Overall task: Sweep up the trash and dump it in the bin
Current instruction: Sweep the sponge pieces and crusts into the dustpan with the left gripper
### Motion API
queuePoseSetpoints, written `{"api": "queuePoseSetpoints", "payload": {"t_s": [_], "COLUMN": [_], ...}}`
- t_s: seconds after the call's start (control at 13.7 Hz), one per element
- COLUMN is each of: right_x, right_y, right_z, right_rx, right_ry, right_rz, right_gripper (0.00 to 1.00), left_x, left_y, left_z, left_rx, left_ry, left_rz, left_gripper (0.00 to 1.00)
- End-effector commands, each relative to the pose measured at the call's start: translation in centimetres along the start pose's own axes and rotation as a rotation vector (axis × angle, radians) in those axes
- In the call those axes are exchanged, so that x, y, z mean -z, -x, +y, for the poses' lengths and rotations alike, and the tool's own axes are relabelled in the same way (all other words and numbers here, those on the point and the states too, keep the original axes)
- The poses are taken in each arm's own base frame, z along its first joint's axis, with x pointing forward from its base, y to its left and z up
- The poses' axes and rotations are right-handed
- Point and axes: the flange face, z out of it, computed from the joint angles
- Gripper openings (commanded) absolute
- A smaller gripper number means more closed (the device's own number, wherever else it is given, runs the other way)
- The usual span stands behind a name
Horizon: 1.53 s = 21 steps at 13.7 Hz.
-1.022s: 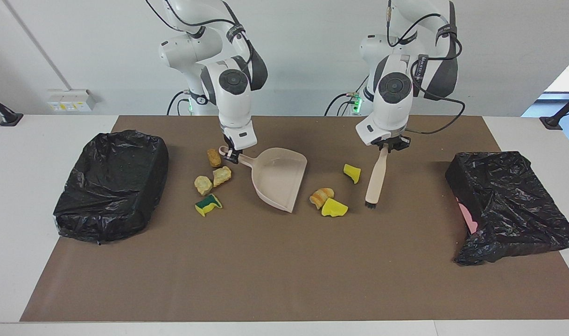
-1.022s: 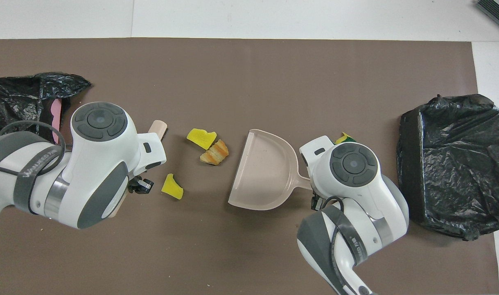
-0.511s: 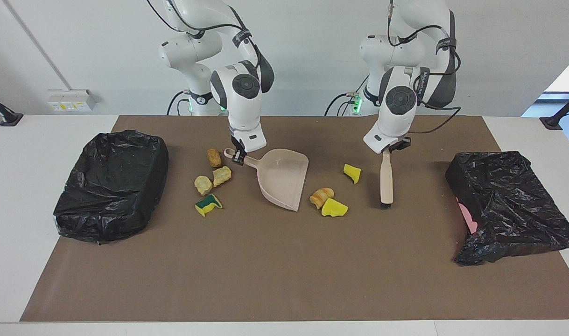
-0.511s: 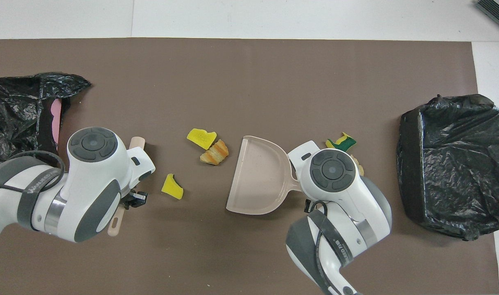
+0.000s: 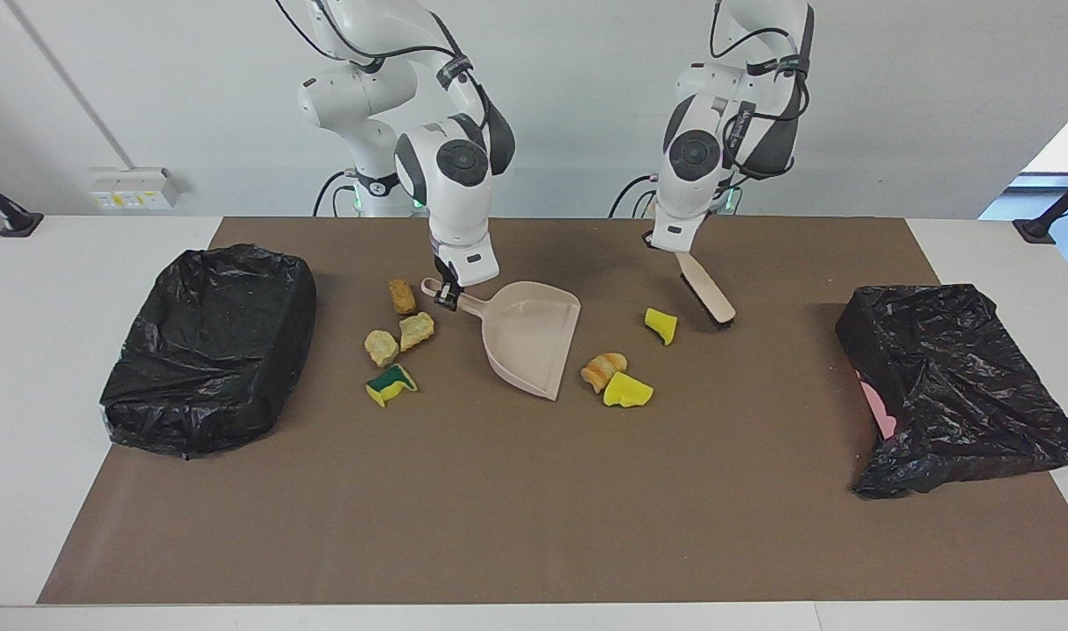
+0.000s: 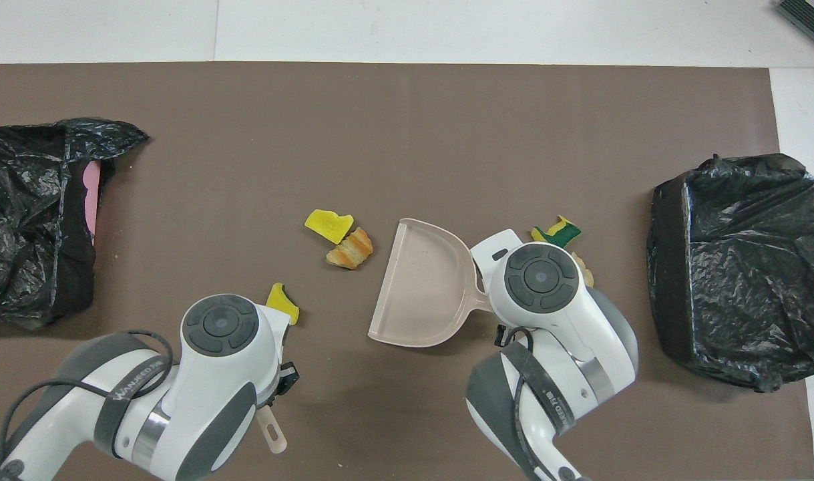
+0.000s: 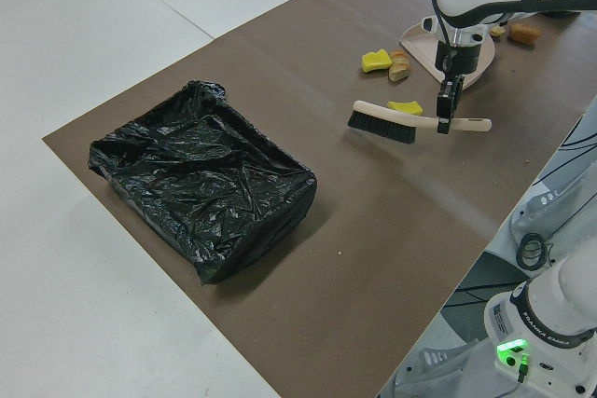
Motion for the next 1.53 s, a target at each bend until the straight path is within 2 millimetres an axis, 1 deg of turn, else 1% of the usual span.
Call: {"api": "queuePoseSetpoints", "payload": {"t_s": [0.0,0.07,0.15,0.22,0.29,0.44,0.51,0.66,0.73,0.88,1.02,1.1,1.24,1.39,1.46], "right_x": [0.0,0.0,0.0,0.0,-0.1,-0.2,-0.5,-1.1,-1.2,-1.7,-2.2,-2.1,-2.1,-2.1,-2.1], "right_y": [0.0,0.0,0.0,0.0,0.1,0.2,0.2,0.2,0.2,0.3,0.4,0.4,0.4,0.4,0.4], "right_z": [0.0,0.0,0.0,0.0,-0.1,-0.1,-0.2,-0.3,-0.3,-0.5,-0.7,-0.7,-0.7,-0.7,-0.7], "right_rx": [-0.015,-0.015,-0.019,-0.035,-0.041,-0.044,-0.045,-0.061,-0.064,-0.066,-0.075,-0.081,-0.088,-0.089,-0.092], "right_ry": [0.028,0.028,0.029,0.027,0.021,0.014,0.009,0.006,0.005,0.001,-0.002,-0.001,-0.001,-0.001,-0.001], "right_rz": [0.002,0.002,0.003,0.001,-0.007,-0.008,-0.010,-0.013,-0.014,-0.019,-0.022,-0.021,-0.021,-0.021,-0.021], "right_gripper": [0.00,0.00,0.00,0.00,0.00,0.00,0.00,0.00,0.00,0.00,0.00,0.00,0.00,0.00,0.00], "left_x": [-0.5,-0.1,-0.3,-0.8,-1.2,-0.6,0.1,0.6,0.5,0.6,1.1,0.8,1.0,1.1,1.0], "left_y": [1.8,2.0,2.2,1.9,1.3,0.2,-0.4,-1.9,-1.9,-2.2,-2.7,-2.7,-2.3,-1.6,-0.8], "left_z": [0.7,1.4,2.4,3.6,4.5,5.1,5.6,5.7,5.7,5.5,5.7,5.8,6.1,6.5,6.9], "left_rx": [0.169,0.224,0.249,0.260,0.266,0.256,0.214,0.063,-0.021,-0.086,-0.220,-0.280,-0.348,-0.437,-0.483], "left_ry": [0.084,0.136,0.173,0.199,0.226,0.265,0.276,0.289,0.287,0.286,0.296,0.290,0.294,0.293,0.291], "left_rz": [-0.048,-0.052,-0.046,-0.041,-0.032,-0.017,-0.011,0.012,0.023,0.030,0.058,0.063,0.081,0.101,0.111], "left_gripper": [0.00,0.00,0.00,0.00,0.00,0.00,0.00,0.00,0.00,0.00,0.00,0.00,0.00,0.00,0.00]}}
